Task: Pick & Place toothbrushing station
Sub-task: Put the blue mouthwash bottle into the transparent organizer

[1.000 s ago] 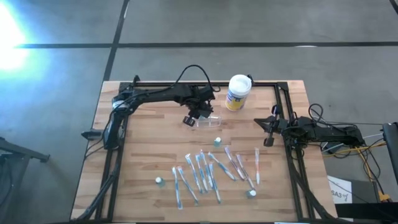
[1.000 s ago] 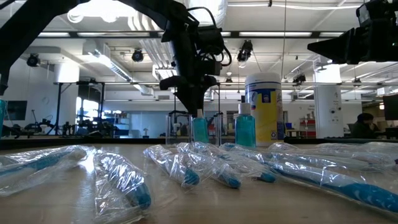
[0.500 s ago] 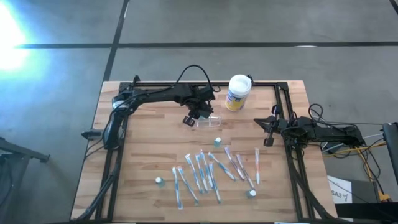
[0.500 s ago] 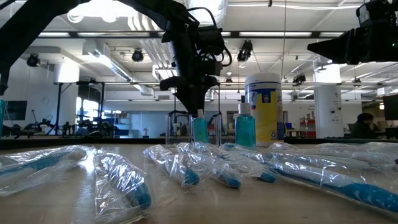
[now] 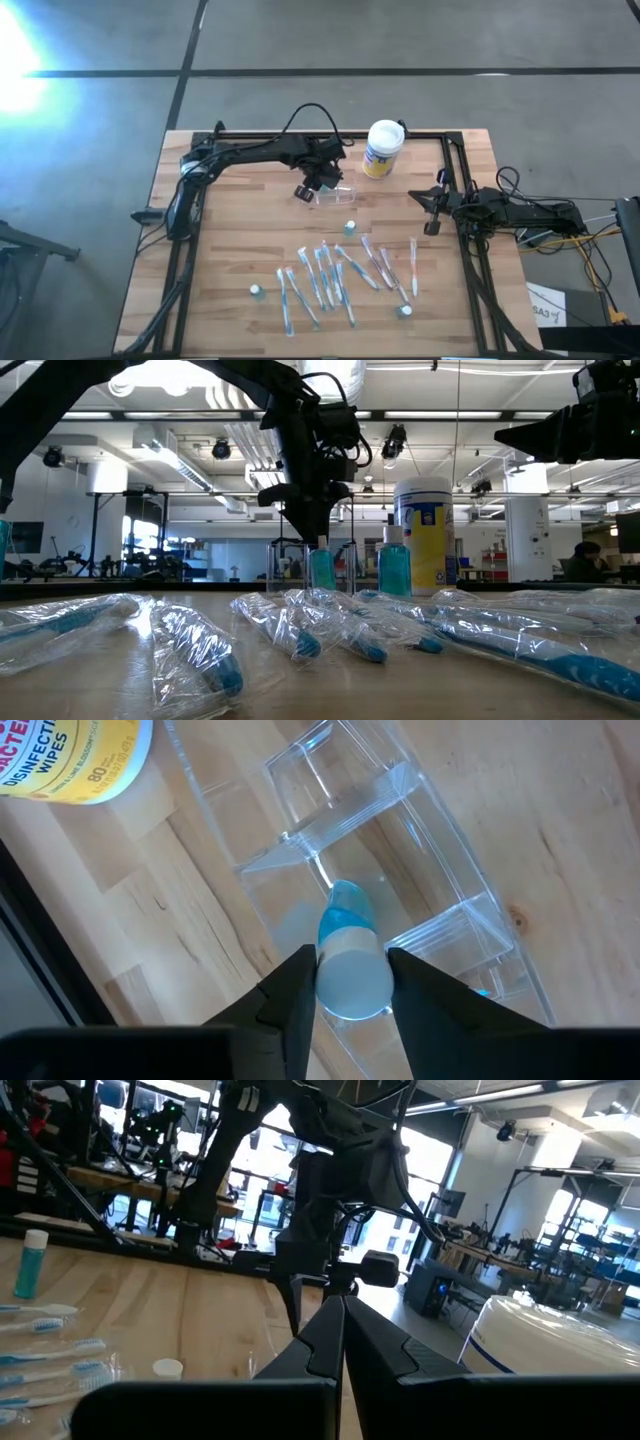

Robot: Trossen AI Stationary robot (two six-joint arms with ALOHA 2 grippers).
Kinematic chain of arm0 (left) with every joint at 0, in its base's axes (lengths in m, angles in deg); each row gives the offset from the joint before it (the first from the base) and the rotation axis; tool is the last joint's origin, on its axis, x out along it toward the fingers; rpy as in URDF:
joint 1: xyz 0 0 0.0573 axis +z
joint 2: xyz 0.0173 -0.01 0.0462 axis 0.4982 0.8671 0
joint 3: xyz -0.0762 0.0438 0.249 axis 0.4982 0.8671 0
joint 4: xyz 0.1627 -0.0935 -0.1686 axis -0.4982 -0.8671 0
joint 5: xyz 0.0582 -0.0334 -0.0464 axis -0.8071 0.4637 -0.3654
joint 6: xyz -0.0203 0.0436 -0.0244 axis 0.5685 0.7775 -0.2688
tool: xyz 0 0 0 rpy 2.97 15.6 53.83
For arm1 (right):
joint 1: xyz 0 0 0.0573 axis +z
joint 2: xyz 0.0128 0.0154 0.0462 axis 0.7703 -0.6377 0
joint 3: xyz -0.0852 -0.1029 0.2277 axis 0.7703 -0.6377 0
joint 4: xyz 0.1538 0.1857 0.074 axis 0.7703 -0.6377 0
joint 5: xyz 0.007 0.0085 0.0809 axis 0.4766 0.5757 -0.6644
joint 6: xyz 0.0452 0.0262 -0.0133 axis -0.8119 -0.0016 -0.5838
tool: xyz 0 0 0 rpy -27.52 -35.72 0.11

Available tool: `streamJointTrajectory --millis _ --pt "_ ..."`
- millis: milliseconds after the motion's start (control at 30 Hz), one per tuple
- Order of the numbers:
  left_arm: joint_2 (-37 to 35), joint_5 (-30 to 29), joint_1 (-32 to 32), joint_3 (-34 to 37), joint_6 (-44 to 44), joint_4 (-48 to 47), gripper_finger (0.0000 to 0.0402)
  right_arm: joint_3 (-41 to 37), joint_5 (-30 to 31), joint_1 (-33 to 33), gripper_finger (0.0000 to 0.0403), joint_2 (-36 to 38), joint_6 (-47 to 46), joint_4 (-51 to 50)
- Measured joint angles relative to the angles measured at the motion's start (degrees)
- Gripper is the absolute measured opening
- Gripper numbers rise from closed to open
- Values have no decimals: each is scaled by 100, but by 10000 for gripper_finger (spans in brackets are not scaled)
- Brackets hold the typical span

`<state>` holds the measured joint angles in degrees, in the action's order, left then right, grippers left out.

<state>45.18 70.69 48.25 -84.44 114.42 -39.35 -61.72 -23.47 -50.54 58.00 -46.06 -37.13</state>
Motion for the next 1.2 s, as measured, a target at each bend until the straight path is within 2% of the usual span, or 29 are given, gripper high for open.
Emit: streamJointTrajectory --millis 367,700,967,1200 --pt "0 -4 4 8 -129 53 128 2 0 -2 8 0 0 0" --pt "-1 -17 28 9 -238 79 179 1 0 0 8 0 0 -1" --pt "-43 -94 42 -65 -257 32 181 1 0 0 8 0 0 -2" --pt "-157 -123 26 -422 -383 -433 181 0 -1 -2 8 0 2 -16"
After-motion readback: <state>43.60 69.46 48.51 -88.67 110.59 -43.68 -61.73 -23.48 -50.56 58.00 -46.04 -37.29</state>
